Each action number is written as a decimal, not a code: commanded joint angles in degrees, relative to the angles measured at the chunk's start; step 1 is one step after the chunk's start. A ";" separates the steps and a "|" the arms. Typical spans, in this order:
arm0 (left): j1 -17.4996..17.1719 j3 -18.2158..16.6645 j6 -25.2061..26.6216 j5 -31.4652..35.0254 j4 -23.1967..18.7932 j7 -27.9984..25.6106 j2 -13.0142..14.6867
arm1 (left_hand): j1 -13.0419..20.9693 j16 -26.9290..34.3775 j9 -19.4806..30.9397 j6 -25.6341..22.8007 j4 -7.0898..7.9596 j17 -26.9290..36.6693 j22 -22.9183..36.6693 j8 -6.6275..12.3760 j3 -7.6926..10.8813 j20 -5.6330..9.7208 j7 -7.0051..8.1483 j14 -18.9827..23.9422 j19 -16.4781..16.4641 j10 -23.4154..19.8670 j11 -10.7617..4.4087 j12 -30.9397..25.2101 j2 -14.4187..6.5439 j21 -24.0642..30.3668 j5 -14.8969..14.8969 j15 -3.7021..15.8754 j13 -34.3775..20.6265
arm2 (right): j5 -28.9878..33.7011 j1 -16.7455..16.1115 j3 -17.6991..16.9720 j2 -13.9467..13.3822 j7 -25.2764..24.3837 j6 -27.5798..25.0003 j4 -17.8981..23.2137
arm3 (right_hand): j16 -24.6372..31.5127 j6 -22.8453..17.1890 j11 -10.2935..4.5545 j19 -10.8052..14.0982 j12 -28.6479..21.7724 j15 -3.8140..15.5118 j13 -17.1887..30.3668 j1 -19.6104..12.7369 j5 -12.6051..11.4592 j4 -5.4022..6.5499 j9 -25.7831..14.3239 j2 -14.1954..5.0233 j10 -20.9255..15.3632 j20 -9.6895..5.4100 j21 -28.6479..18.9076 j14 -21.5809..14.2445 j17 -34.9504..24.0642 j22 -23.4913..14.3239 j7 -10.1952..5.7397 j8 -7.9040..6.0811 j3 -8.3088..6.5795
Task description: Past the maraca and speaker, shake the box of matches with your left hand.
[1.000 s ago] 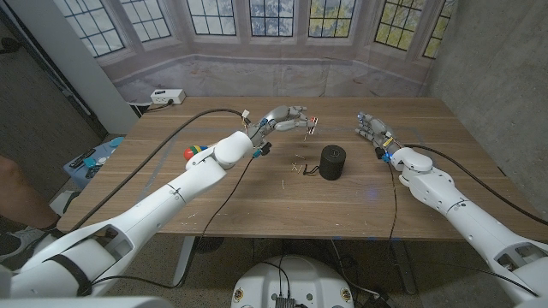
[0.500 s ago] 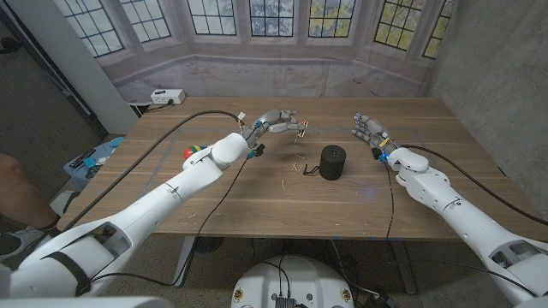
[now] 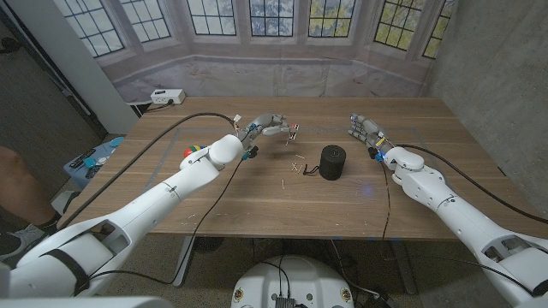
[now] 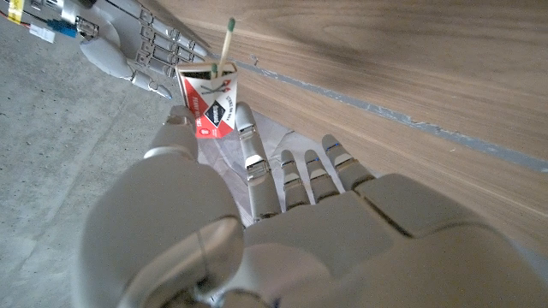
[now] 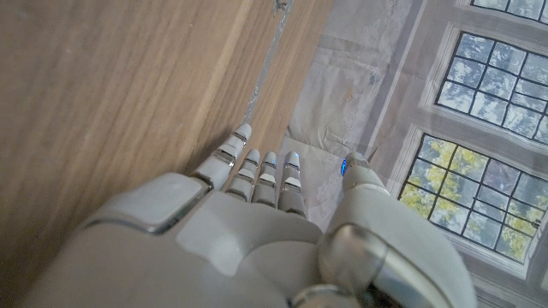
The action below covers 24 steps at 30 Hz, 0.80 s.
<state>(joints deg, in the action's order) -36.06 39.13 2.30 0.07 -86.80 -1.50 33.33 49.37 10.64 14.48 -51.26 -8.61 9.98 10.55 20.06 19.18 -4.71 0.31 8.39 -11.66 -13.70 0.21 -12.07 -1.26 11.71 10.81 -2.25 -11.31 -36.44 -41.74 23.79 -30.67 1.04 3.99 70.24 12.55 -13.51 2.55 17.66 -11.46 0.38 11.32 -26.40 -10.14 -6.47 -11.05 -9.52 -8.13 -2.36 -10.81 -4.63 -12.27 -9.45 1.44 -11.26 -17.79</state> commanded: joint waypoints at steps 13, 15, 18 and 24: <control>0.59 0.03 3.36 -0.85 0.90 -0.47 0.95 | 0.35 -0.01 0.24 0.27 0.12 0.21 0.22 -0.32 -0.32 0.04 0.13 0.18 0.53 0.35 0.18 -0.03 -0.84 0.32 0.24 -0.15 -0.29 | 1.00 5.13 1.82 3.17 3.96 1.62 -7.56 | 0.27 -0.54 0.28 0.76 -0.27 -0.44 0.28 -0.58 0.05 -0.04 -0.19 0.17 -0.37 -0.32 -0.13 -0.19 -0.14 -0.20 0.14 -0.22 -0.07; 0.69 0.13 3.20 -0.82 0.95 -0.58 0.81 | 0.32 -0.01 0.24 0.35 0.13 0.21 0.22 -0.37 -0.34 0.08 0.12 0.17 0.55 0.37 0.19 -0.03 -0.84 0.32 0.24 -0.17 -0.29 | 0.94 4.96 1.72 3.03 3.88 1.53 -7.20 | 0.27 -0.53 0.26 0.76 -0.27 -0.45 0.28 -0.59 0.05 -0.04 -0.19 0.17 -0.38 -0.32 -0.13 -0.19 -0.14 -0.20 0.15 -0.21 -0.08; 0.87 0.29 2.95 -0.88 1.06 -0.57 0.56 | 0.27 -0.02 0.23 0.46 0.15 0.22 0.22 -0.44 -0.38 0.02 0.22 0.14 0.54 0.41 0.24 -0.02 -0.84 0.33 0.23 -0.21 -0.29 | 0.90 4.60 1.59 2.63 3.61 1.11 -6.32 | 0.27 -0.61 0.28 0.77 -0.28 -0.47 0.28 -0.60 0.05 -0.04 -0.19 0.16 -0.42 -0.30 -0.13 -0.19 -0.14 -0.20 0.16 -0.24 -0.08; 0.81 0.46 2.67 -0.92 0.14 -0.59 0.42 | 0.18 -0.02 0.23 0.57 0.19 0.22 0.23 -0.53 -0.44 0.01 0.15 0.11 0.54 0.32 0.18 -0.07 -0.84 0.34 0.23 -0.24 -0.29 | 0.87 4.12 1.34 1.96 3.42 0.84 -5.11 | 0.27 -0.65 0.25 0.76 -0.28 -0.48 0.28 -0.62 0.04 -0.05 -0.19 0.16 -0.45 -0.27 -0.13 -0.20 -0.14 -0.20 0.20 -0.25 -0.09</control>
<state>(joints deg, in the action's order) -35.43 39.15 5.26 -0.68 -86.04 -2.00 34.08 49.19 10.64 14.48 -50.95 -8.36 9.98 10.55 19.69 18.94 -4.50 0.62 8.39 -11.24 -13.50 0.41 -12.07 -1.44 11.71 10.81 -2.25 -11.31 -35.58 -37.39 25.33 -28.03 4.41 5.33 63.99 12.55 -13.51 2.54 17.66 -11.46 0.38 11.32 -26.41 -10.14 -6.47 -11.05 -9.52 -8.14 -2.36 -10.81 -4.63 -12.27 -9.45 1.44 -11.26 -17.79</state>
